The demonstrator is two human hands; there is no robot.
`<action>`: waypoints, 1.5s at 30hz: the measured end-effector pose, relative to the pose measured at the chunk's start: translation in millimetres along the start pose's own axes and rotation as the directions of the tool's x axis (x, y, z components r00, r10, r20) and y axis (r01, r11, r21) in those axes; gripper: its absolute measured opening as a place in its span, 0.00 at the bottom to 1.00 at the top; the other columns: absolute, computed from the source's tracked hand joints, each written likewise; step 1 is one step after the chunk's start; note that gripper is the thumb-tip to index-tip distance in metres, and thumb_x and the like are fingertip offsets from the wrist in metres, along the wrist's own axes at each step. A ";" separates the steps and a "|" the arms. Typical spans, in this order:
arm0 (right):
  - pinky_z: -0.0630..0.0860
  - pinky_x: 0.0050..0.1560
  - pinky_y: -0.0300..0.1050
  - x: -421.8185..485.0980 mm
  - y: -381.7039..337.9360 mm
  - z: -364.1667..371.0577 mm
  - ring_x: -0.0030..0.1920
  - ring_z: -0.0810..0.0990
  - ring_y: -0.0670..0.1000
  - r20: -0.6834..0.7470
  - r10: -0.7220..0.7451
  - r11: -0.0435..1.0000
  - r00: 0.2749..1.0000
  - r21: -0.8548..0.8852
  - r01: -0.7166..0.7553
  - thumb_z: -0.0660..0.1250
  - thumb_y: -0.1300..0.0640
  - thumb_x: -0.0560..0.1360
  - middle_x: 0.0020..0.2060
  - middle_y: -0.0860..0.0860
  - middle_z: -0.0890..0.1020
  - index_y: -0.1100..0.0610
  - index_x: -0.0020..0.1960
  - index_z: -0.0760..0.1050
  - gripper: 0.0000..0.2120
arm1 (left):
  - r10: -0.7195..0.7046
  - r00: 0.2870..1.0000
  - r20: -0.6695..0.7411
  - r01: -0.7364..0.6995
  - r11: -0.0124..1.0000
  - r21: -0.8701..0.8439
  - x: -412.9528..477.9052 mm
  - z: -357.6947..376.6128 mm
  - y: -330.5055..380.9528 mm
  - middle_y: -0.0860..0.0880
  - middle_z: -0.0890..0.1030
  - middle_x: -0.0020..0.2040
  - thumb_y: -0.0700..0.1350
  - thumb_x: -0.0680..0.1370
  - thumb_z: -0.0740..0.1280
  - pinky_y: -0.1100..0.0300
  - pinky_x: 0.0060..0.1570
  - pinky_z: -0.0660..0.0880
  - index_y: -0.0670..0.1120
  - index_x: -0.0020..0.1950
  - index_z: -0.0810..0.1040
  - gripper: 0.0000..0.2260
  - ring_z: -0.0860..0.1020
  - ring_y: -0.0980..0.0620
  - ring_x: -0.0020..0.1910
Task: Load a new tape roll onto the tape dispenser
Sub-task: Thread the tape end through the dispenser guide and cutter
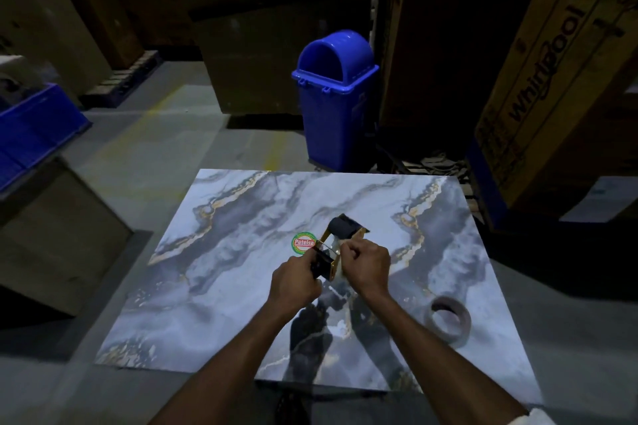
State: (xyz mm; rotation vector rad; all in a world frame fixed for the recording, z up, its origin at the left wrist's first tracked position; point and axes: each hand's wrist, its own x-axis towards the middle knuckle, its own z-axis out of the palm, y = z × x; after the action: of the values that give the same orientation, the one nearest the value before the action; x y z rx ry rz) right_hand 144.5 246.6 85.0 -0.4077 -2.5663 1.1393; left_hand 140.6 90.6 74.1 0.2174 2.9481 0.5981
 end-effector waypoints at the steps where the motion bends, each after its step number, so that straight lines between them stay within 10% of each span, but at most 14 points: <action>1: 0.68 0.32 0.42 -0.8 -3.0 -0.5 0.28 0.76 0.52 -0.006 -0.037 0.999 0.999 -0.023 0.037 0.69 0.57 0.75 0.25 0.53 0.79 0.57 0.31 0.78 0.14 | 0.004 1.000 0.001 -0.004 1.000 0.017 -3.2 2.1 -3.0 0.48 0.86 0.49 0.46 0.69 0.70 0.54 0.40 0.79 0.54 0.59 0.75 0.18 0.83 0.42 0.45; 7: 0.77 0.39 0.48 4.9 -12.7 -2.4 0.34 0.80 0.56 0.102 -0.153 0.988 0.983 -0.016 0.155 0.69 0.55 0.75 0.29 0.56 0.82 0.56 0.34 0.82 0.12 | 0.009 0.997 -0.071 -0.003 0.996 0.086 -14.3 9.6 0.8 0.46 0.85 0.48 0.44 0.72 0.70 0.57 0.37 0.66 0.53 0.62 0.74 0.19 0.82 0.42 0.44; 15: 0.66 0.36 0.39 1.6 -32.1 -12.7 0.32 0.73 0.46 0.015 -0.186 0.978 0.982 0.102 0.184 0.71 0.60 0.73 0.31 0.54 0.82 0.57 0.35 0.84 0.08 | -0.055 0.992 -0.112 0.070 0.989 0.132 -17.7 14.6 14.7 0.45 0.84 0.51 0.41 0.74 0.66 0.52 0.40 0.74 0.51 0.71 0.69 0.25 0.82 0.41 0.46; 34: 0.75 0.36 0.29 -18.0 -55.2 -44.4 0.37 0.82 0.41 -0.035 -0.208 0.913 0.977 0.351 0.207 0.73 0.55 0.74 0.34 0.41 0.83 0.50 0.43 0.87 0.04 | -0.132 0.977 -0.166 0.132 0.991 -0.010 -7.4 16.9 1.1 0.45 0.84 0.49 0.41 0.75 0.67 0.52 0.39 0.75 0.54 0.77 0.60 0.32 0.82 0.40 0.45; 45: 0.79 0.40 0.41 57.5 -53.8 -78.4 0.36 0.84 0.42 0.073 0.063 0.885 0.995 0.457 -0.090 0.75 0.53 0.71 0.32 0.44 0.86 0.49 0.30 0.82 0.10 | -0.144 0.970 -0.196 0.131 0.988 -0.081 -12.2 20.4 0.6 0.45 0.85 0.53 0.46 0.79 0.68 0.47 0.45 0.82 0.55 0.77 0.61 0.28 0.83 0.42 0.45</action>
State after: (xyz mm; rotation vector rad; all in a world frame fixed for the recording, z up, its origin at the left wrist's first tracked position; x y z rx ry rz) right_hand 114.8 285.7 184.7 -0.3640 -2.2313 1.7532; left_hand 155.8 96.8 56.8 -0.0583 3.0942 0.7387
